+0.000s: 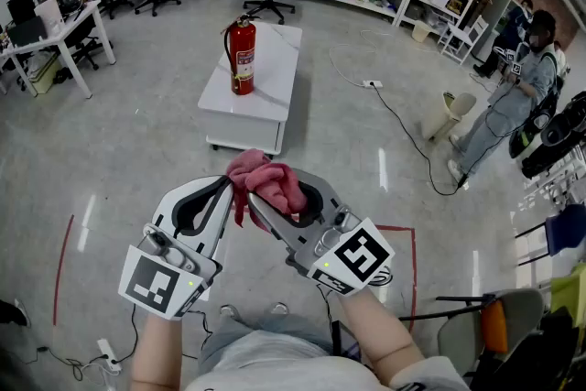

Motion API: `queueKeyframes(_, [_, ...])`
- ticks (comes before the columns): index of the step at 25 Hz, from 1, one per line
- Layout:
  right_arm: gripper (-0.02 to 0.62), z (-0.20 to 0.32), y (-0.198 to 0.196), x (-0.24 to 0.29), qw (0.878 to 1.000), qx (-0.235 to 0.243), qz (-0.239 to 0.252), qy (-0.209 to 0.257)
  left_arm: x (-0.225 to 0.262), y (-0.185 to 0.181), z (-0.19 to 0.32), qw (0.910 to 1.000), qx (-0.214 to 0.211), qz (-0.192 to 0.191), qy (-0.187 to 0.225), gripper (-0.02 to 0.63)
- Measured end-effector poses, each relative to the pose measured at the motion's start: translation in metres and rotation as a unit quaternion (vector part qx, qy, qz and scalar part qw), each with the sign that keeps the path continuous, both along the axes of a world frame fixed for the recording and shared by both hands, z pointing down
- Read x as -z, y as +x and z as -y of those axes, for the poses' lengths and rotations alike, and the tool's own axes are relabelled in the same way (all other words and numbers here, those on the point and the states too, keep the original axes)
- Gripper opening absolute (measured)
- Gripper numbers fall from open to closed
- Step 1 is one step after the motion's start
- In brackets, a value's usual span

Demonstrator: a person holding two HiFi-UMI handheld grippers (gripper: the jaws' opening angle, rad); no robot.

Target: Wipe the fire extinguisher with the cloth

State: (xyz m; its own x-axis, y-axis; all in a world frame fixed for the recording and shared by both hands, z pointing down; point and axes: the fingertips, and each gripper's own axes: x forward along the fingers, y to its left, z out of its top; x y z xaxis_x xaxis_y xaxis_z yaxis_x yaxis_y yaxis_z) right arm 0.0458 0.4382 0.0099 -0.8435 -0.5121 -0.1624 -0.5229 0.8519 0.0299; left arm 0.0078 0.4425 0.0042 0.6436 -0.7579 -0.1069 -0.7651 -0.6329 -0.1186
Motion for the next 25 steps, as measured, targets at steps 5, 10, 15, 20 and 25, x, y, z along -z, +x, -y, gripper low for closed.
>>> queueKeyframes(5, [0.147, 0.001, -0.004, 0.000, 1.000, 0.001, -0.001, 0.001, 0.000, -0.007, 0.003, 0.9997, 0.001, -0.023, 0.004, 0.014])
queueKeyframes(10, [0.147, 0.003, -0.010, 0.003, 1.000, -0.007, -0.005, 0.006, 0.005, -0.014, 0.006, 0.9994, -0.009, -0.032, 0.011, 0.014])
queueKeyframes(15, [0.147, 0.002, -0.004, 0.004, 1.000, -0.011, 0.000, 0.006, 0.007, -0.008, 0.006, 0.9994, -0.014, -0.030, 0.012, 0.014])
queueKeyframes(20, [0.147, 0.005, 0.001, 0.002, 1.000, -0.016, 0.007, 0.002, 0.006, -0.005, 0.012, 0.9994, -0.014, -0.027, 0.014, 0.014])
queueKeyframes(25, [0.149, 0.010, 0.030, 0.002, 1.000, -0.014, 0.010, 0.011, 0.008, 0.011, 0.021, 0.9986, -0.005, -0.053, 0.009, 0.014])
